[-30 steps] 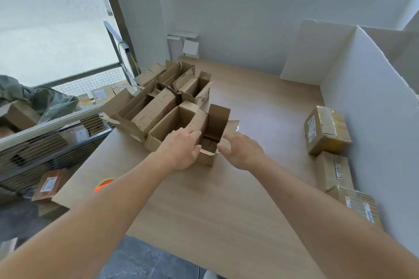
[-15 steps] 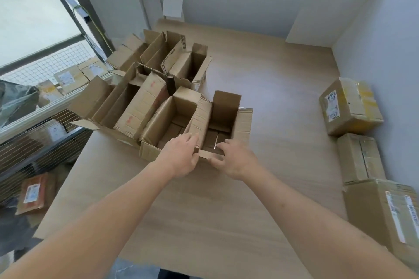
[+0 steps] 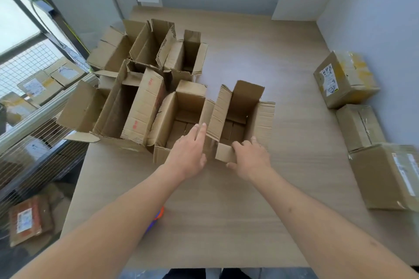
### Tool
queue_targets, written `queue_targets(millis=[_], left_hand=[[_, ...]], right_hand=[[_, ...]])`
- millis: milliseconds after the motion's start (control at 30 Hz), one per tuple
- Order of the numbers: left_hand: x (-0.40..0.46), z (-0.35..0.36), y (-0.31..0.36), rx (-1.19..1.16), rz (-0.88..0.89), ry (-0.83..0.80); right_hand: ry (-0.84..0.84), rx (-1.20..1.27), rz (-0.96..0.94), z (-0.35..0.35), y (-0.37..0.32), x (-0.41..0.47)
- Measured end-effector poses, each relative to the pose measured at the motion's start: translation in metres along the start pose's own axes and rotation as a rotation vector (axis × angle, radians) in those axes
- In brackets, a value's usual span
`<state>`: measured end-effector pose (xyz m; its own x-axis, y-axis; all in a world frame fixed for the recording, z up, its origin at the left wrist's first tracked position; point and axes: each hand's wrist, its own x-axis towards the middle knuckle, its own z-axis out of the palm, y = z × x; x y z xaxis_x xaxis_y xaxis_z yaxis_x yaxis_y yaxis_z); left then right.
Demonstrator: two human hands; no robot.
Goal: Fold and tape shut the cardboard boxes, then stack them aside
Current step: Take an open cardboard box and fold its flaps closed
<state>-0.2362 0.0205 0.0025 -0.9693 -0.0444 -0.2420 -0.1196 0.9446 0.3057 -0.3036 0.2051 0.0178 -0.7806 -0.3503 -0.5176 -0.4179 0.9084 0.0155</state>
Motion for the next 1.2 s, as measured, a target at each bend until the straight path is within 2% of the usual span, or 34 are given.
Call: queue_targets(millis=[267, 533, 667, 800, 900, 1067, 1200], left_hand=[[-0.034, -0.010, 0.024, 0.051, 0.023, 0.007], [-0.086, 0.016, 0.060, 0.070, 0.020, -0.011], [-0.112, 0.033, 0.083, 0.078, 0.004, 0.030], [-0.137, 0.047, 0.096, 0.089, -0.120, 0.075], [-0.155, 0.052, 0.100, 0.193, -0.230, 0.124], [-0.181, 0.058, 0.092, 0.130, -0.447, 0.055], [-0.190, 0.055, 0.082, 0.122, -0.563, 0.085]], right_hand=[[-0.083, -0.014, 0.001, 0.014, 0.006, -0.050], [-0.075, -0.112, -0.140, 0.059, 0.031, -0.113], [-0.067, -0.218, -0.287, 0.081, 0.046, -0.140], [-0.029, -0.312, -0.398, 0.096, 0.064, -0.162], [0.005, -0.369, -0.444, 0.100, 0.070, -0.172], [0.053, -0.346, -0.429, 0.113, 0.063, -0.181], [0.111, -0.275, -0.392, 0.119, 0.056, -0.181]])
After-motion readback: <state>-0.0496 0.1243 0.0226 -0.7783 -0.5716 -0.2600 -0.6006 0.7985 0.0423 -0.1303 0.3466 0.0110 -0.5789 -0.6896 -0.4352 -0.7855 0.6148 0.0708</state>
